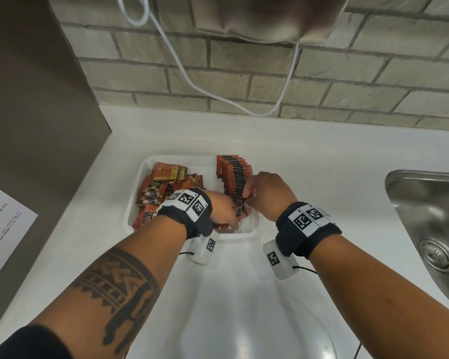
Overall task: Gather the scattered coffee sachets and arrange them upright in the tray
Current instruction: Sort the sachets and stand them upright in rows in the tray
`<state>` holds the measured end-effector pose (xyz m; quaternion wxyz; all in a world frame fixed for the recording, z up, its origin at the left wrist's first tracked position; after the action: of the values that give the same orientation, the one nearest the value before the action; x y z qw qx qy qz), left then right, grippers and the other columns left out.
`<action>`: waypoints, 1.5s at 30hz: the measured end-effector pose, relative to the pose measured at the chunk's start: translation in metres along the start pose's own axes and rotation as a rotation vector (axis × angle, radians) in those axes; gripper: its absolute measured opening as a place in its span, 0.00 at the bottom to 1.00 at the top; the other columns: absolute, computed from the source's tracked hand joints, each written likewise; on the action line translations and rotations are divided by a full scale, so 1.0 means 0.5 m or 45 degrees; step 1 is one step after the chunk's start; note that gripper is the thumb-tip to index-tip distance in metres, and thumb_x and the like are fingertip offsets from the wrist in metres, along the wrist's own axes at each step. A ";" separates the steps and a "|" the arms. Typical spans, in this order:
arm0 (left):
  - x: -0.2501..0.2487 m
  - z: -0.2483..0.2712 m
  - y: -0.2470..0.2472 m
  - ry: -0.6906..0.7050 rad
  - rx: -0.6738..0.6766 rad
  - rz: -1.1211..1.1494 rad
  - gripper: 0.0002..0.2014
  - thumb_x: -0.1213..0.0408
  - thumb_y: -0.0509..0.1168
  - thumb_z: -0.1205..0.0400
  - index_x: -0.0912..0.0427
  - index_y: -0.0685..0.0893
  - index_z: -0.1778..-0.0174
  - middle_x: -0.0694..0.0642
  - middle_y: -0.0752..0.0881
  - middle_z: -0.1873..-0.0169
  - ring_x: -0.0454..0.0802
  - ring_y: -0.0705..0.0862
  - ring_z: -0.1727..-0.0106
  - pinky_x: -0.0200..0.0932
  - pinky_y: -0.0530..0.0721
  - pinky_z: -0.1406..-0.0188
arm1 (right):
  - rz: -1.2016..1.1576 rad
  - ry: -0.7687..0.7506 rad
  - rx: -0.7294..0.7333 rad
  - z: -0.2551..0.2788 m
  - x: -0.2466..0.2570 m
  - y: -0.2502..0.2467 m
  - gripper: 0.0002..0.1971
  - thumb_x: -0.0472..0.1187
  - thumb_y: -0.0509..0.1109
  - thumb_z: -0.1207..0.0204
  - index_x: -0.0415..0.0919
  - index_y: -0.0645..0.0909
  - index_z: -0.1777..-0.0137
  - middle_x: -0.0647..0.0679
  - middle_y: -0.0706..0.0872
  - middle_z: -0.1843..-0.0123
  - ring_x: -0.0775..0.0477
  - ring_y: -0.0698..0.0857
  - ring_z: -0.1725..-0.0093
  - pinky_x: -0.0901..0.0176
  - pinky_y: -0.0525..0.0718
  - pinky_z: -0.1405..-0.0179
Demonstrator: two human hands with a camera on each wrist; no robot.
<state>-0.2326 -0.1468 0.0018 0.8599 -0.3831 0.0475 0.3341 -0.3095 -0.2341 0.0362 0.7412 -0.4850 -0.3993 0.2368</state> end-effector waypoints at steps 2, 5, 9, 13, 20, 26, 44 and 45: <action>0.000 0.001 0.000 0.003 0.002 0.019 0.08 0.56 0.68 0.18 0.57 0.85 0.55 0.50 0.83 0.69 0.47 0.79 0.69 0.38 0.78 0.67 | 0.002 -0.005 -0.001 0.000 0.000 0.000 0.06 0.37 0.76 0.26 0.48 0.85 0.52 0.46 0.83 0.46 0.44 0.82 0.46 0.61 0.71 0.54; 0.001 0.004 -0.001 0.004 0.001 0.034 0.08 0.56 0.69 0.18 0.56 0.84 0.59 0.50 0.83 0.69 0.47 0.80 0.70 0.38 0.79 0.67 | 0.002 -0.011 0.002 -0.001 0.001 0.000 0.06 0.37 0.77 0.26 0.48 0.86 0.52 0.48 0.82 0.48 0.45 0.81 0.47 0.61 0.70 0.54; -0.002 0.012 -0.003 0.017 0.006 -0.001 0.09 0.57 0.68 0.18 0.54 0.83 0.63 0.49 0.83 0.71 0.46 0.79 0.71 0.38 0.78 0.67 | -0.010 -0.028 -0.004 0.000 -0.002 0.000 0.08 0.37 0.77 0.26 0.51 0.83 0.56 0.52 0.79 0.52 0.47 0.80 0.50 0.62 0.70 0.55; 0.014 0.026 -0.019 0.072 -0.004 0.134 0.08 0.65 0.68 0.18 0.58 0.89 0.45 0.48 0.85 0.70 0.44 0.81 0.72 0.37 0.81 0.66 | -0.148 -0.062 -0.112 0.009 -0.005 -0.016 0.02 0.39 0.76 0.25 0.47 0.86 0.55 0.51 0.83 0.53 0.49 0.81 0.53 0.59 0.75 0.56; 0.037 0.058 -0.038 0.416 0.056 1.145 0.12 0.83 0.66 0.18 0.69 0.84 0.41 0.61 0.90 0.48 0.49 0.92 0.57 0.42 0.90 0.47 | -0.510 -0.173 -0.088 0.036 0.015 -0.039 0.07 0.43 0.77 0.23 0.49 0.86 0.48 0.58 0.88 0.56 0.58 0.85 0.57 0.72 0.78 0.58; 0.061 0.071 -0.073 0.350 -0.437 0.795 0.17 0.66 0.83 0.30 0.57 0.89 0.47 0.51 0.93 0.54 0.45 0.92 0.54 0.46 0.91 0.48 | -0.603 -0.120 -0.128 0.026 0.008 -0.055 0.04 0.41 0.77 0.23 0.50 0.86 0.53 0.59 0.86 0.62 0.63 0.81 0.64 0.78 0.75 0.64; 0.107 0.068 -0.059 0.104 -0.463 0.139 0.29 0.34 0.75 0.30 0.57 0.89 0.50 0.52 0.90 0.56 0.50 0.88 0.54 0.46 0.84 0.52 | -0.311 -0.161 -0.151 0.035 0.011 -0.070 0.05 0.39 0.73 0.21 0.51 0.86 0.57 0.60 0.84 0.61 0.62 0.80 0.61 0.73 0.72 0.63; 0.119 0.065 -0.060 0.054 -0.448 0.045 0.29 0.33 0.73 0.28 0.59 0.90 0.53 0.57 0.90 0.57 0.54 0.88 0.55 0.48 0.84 0.55 | -0.267 -0.151 -0.154 0.035 0.006 -0.064 0.05 0.39 0.73 0.21 0.50 0.87 0.57 0.61 0.82 0.61 0.60 0.79 0.61 0.74 0.70 0.64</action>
<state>-0.1739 -0.1072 0.0234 0.7723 -0.5338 0.0129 0.3441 -0.3234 -0.2362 0.0700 0.7064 -0.4693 -0.5046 0.1618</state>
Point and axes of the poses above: each hand's wrist, its own z-axis away from the middle knuckle, its own y-axis out of the palm, x = y × z, the point moved 5 cm from there along -z, towards the middle knuckle
